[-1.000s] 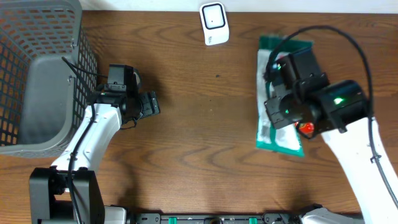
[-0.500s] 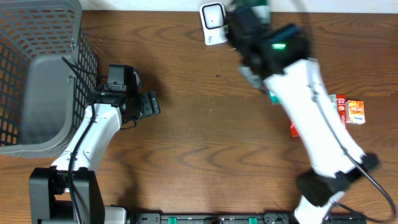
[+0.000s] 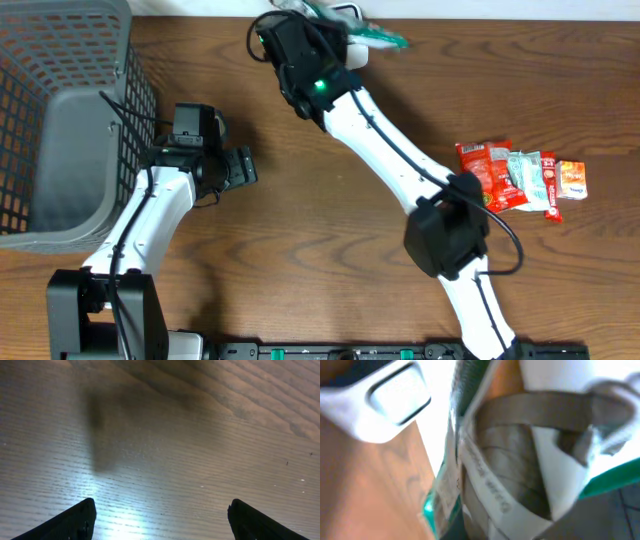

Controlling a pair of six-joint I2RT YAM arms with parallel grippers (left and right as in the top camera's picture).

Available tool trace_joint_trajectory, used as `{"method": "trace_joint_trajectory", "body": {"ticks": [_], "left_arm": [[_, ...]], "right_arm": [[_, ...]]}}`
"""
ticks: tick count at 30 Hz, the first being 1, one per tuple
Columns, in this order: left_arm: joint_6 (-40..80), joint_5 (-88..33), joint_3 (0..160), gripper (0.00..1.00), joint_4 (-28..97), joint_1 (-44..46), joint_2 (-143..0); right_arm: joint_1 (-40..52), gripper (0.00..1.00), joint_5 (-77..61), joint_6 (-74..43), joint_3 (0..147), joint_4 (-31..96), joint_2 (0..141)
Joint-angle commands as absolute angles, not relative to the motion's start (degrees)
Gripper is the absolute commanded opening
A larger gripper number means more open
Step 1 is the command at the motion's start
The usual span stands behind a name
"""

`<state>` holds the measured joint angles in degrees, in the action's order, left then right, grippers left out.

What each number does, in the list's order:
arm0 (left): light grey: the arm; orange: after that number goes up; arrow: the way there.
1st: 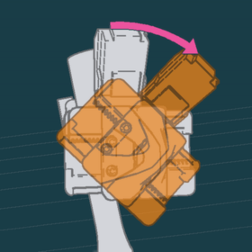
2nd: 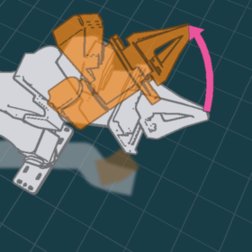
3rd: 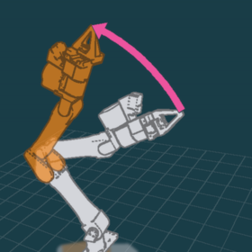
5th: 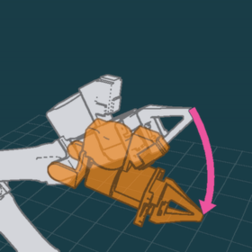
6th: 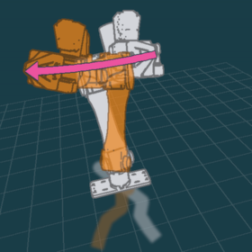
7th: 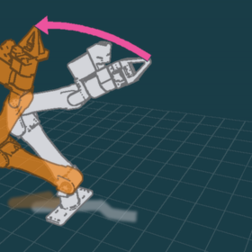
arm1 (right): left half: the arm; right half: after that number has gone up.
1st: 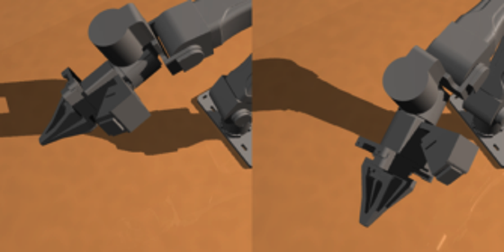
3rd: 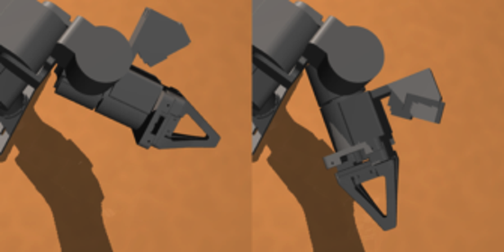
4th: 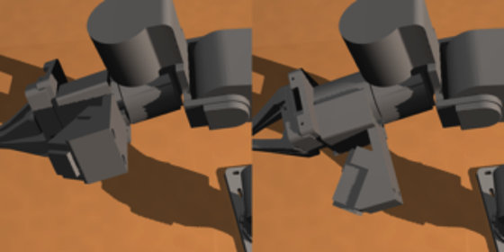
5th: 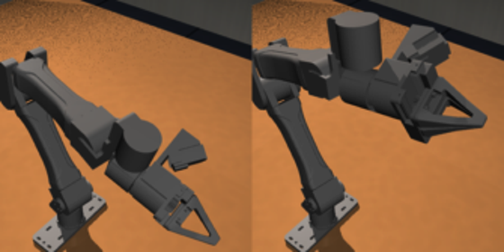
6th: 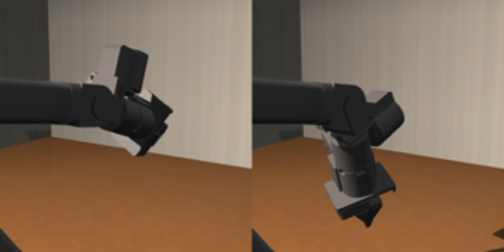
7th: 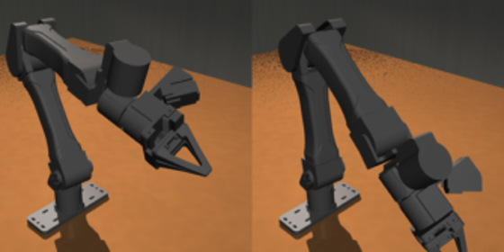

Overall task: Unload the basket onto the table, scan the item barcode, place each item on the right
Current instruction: 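Hold the glove packet up at the white barcode scanner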

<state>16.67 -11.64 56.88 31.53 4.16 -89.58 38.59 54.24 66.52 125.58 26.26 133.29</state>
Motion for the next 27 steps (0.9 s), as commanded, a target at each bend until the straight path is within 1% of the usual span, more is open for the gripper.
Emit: {"method": "trace_joint_trajectory", "body": {"ticks": [1, 9, 15, 20, 23, 25, 27], "left_arm": [[16.19, -10.87, 56.69, 0.86, 31.68, 3.88, -89.69], [16.16, -10.87, 56.69, 0.86, 31.70, 3.88, -89.69], [16.19, -10.87, 56.69, 0.86, 31.68, 3.88, -89.69], [16.19, -10.87, 56.69, 0.86, 31.68, 3.88, -89.69], [16.19, -10.87, 56.69, 0.86, 31.68, 3.88, -89.69], [16.19, -10.87, 56.69, 0.86, 31.68, 3.88, -89.69], [16.19, -10.87, 56.69, 0.86, 31.68, 3.88, -89.69]], "right_arm": [[37.52, 0.07, 51.62, 80.09, 126.65, 13.76, 137.58], [36.07, 0.01, 44.66, 84.47, 126.65, -2.90, 144.70], [34.39, 0.01, 42.57, 84.49, 126.65, -16.53, 149.34], [34.09, 0.01, 43.13, 82.74, 126.63, -17.72, 151.17], [34.06, 0.04, 43.05, 79.68, 126.63, -17.04, 151.63], [34.13, 0.03, 43.70, 79.55, 126.63, -17.37, 151.61], [34.24, 0.01, 45.95, 79.57, 126.65, -20.69, 151.50]]}}
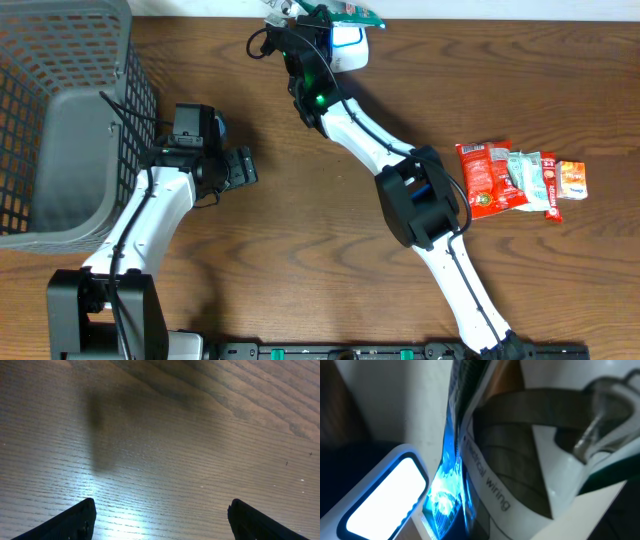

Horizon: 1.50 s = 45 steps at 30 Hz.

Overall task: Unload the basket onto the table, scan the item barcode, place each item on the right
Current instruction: 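Hold the glove packet up at the white barcode scanner, then carry the glove packet right and lower it beside the snack bag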

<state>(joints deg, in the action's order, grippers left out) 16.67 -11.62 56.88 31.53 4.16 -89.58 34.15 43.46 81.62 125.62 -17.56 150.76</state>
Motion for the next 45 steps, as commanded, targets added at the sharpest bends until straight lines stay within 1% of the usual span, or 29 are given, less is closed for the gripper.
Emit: {"method": "trace_joint_trajectory", "body": {"ticks": [1, 3, 6, 8, 10, 13, 17, 18, 22, 25, 29, 31, 34, 41, 45], "left_arm": [[16.19, -10.87, 56.69, 0.86, 31.70, 3.88, -89.69], [16.16, -10.87, 56.69, 0.86, 31.68, 3.88, -89.69], [16.19, -10.87, 56.69, 0.86, 31.68, 3.88, -89.69], [16.19, -10.87, 56.69, 0.86, 31.68, 3.88, -89.69], [16.19, -10.87, 56.69, 0.86, 31.68, 3.88, -89.69], [16.19, -10.87, 56.69, 0.86, 31.68, 3.88, -89.69], [16.19, -10.87, 56.69, 0.86, 31.70, 3.88, -89.69], [16.19, -10.87, 56.69, 0.86, 31.68, 3.88, -89.69], [16.19, -10.87, 56.69, 0.86, 31.68, 3.88, -89.69], [16.19, -10.87, 56.69, 0.86, 31.70, 3.88, -89.69], [16.19, -10.87, 56.69, 0.86, 31.68, 3.88, -89.69], [16.19, -10.87, 56.69, 0.86, 31.68, 3.88, -89.69], [16.19, -10.87, 56.69, 0.86, 31.68, 3.88, -89.69], [16.19, -10.87, 56.69, 0.86, 31.68, 3.88, -89.69], [16.19, -10.87, 56.69, 0.86, 31.68, 3.88, -89.69]], "right_arm": [[34.26, 0.01, 47.70, 80.05, 126.65, -23.68, 151.37], [34.26, 0.01, 49.93, 81.49, 126.65, -26.89, 150.67], [34.28, 0.01, 52.99, 81.95, 126.65, -26.13, 148.29], [34.61, 0.01, 54.72, 81.76, 126.65, -21.30, 146.04], [35.05, 0.01, 55.44, 78.67, 126.65, -13.93, 143.41], [35.75, 0.01, 55.55, 66.83, 126.65, 0.19, 137.95], [36.10, 0.01, 53.69, 39.44, 126.65, 27.99, 128.07], [35.88, 0.01, 50.63, 32.01, 126.65, 35.68, 125.60], [33.23, 0.01, 34.92, 12.10, 126.65, 58.78, 117.82], [29.45, 0.01, 26.00, 0.69, 126.65, 73.47, 114.76], [23.86, 0.01, 16.69, -6.46, 126.08, 85.32, 114.83], [21.12, 0.01, 13.04, -6.81, 123.85, 87.07, 114.87], [17.91, 0.01, 11.49, -6.83, 118.98, 85.89, 114.87], [13.45, 0.01, 7.18, -6.87, 103.15, 74.32, 114.87], [12.51, 0.01, 6.98, -9.45, 96.33, 69.01, 114.87]]}}
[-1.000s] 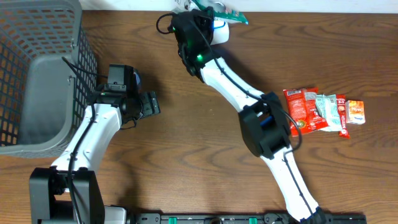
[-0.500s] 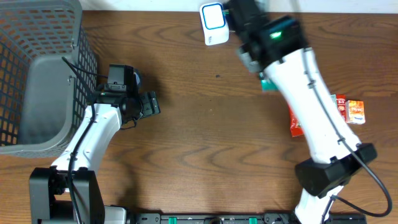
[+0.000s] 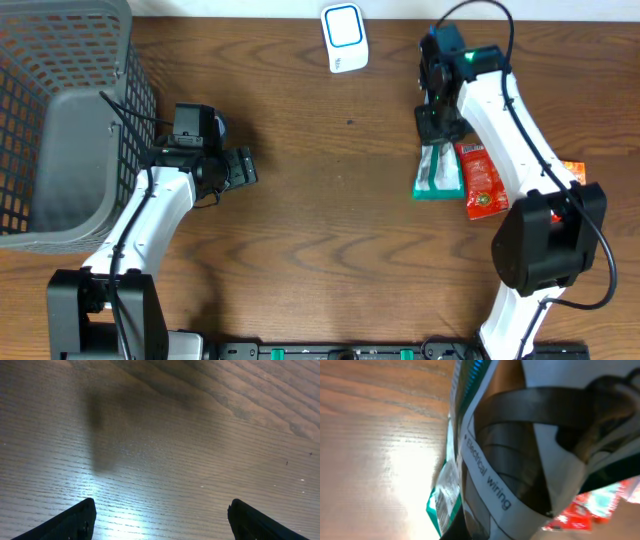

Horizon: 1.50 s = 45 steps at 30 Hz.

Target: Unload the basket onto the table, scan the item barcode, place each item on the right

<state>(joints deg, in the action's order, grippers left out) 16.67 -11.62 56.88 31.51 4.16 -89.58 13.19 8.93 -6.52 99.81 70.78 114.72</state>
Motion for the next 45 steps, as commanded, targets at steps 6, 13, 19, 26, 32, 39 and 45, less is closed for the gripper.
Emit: {"method": "trace_joint_trajectory", "body": {"ticks": [6, 13, 19, 26, 32, 39, 45], "left_arm": [[16.19, -10.87, 56.69, 0.86, 31.68, 3.88, -89.69], [16.19, -10.87, 56.69, 0.86, 31.68, 3.88, -89.69], [16.19, -10.87, 56.69, 0.86, 31.70, 3.88, -89.69], [16.16, -10.87, 56.69, 0.86, 31.68, 3.88, -89.69], [16.19, -10.87, 56.69, 0.86, 31.68, 3.88, -89.69], [16.16, -10.87, 56.69, 0.86, 31.68, 3.88, -89.69], [16.19, -10.87, 56.69, 0.86, 31.68, 3.88, -89.69]], "right_arm": [[12.21, 0.05, 7.05, -9.39, 90.08, 64.16, 114.87], [11.79, 0.81, 7.03, -9.39, 89.78, 63.18, 114.63], [10.35, 0.99, 7.01, -8.91, 96.09, 66.72, 113.69], [9.04, 0.99, 7.01, -8.95, 99.59, 67.90, 113.06], [9.08, 0.99, 7.01, -8.95, 99.59, 67.90, 113.06], [9.08, 0.99, 7.01, -8.95, 99.59, 67.90, 113.06], [9.08, 0.99, 7.01, -8.95, 99.59, 67.90, 113.06]]}}
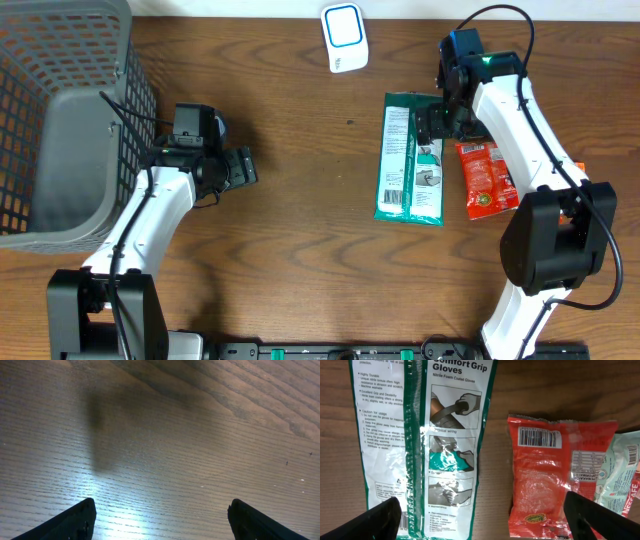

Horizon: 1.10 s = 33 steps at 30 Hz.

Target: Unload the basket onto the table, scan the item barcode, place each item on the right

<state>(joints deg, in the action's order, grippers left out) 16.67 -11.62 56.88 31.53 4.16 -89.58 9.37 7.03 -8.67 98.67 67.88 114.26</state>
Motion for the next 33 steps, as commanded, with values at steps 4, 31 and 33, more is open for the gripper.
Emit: {"method": "trace_joint_trajectory", "body": {"ticks": [4, 31, 33], "left_arm": [[16.19, -10.87, 56.69, 0.86, 31.70, 3.88, -89.69], [16.16, -9.54, 56.69, 0.86, 34.04, 3.88, -46.39], [16.14, -9.54, 56.69, 0.86, 34.06, 3.88, -42.98]], "right_arm": [[9.08, 0.99, 7.01, -8.95, 99.59, 67.90, 113.06], [9.08, 0.99, 7.01, -8.95, 99.59, 67.90, 113.06], [9.08, 0.99, 7.01, -8.95, 99.59, 67.90, 113.06]]}}
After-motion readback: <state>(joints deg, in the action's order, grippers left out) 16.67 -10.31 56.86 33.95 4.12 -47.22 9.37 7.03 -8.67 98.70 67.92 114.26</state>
